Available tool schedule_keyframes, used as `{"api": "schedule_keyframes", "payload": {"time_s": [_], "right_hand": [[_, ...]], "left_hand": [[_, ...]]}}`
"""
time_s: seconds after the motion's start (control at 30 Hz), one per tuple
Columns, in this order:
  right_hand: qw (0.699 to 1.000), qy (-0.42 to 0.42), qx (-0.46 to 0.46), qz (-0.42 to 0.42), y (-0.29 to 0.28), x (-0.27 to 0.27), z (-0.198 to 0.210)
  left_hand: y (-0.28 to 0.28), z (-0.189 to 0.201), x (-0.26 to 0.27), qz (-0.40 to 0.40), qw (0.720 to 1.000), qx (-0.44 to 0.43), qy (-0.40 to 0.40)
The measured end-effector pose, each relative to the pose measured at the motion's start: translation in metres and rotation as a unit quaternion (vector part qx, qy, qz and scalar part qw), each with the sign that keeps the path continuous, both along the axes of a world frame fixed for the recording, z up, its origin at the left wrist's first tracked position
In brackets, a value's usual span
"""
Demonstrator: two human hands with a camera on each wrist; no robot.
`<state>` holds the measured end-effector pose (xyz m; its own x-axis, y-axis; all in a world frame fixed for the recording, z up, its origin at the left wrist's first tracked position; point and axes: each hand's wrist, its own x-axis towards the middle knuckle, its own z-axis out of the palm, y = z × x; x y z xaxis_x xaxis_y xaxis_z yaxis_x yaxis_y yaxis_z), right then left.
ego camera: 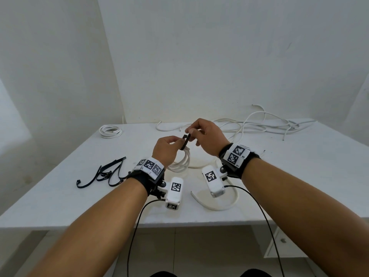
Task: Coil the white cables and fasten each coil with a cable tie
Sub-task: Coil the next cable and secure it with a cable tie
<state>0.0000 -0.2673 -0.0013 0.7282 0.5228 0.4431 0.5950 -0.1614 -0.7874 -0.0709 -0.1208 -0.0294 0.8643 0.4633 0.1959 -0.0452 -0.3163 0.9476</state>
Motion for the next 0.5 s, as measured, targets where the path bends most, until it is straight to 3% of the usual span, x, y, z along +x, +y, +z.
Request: {"api": "schedule_keyframes", "payload": {"time_s": [0.17,0.5], "right_hand": [[0.986,0.12,0.115,-0.001,0.005,-0.008,-0.008],[0.998,0.015,0.012,-0.067,0.014,-0.011,-0.011]], "left_hand": [[0.002,0.001,0.006,0.048,0.996,-0.067,0.015],[-0.005,-0.002,0.004,0.027,0.999,-0.031,0.01]]}}
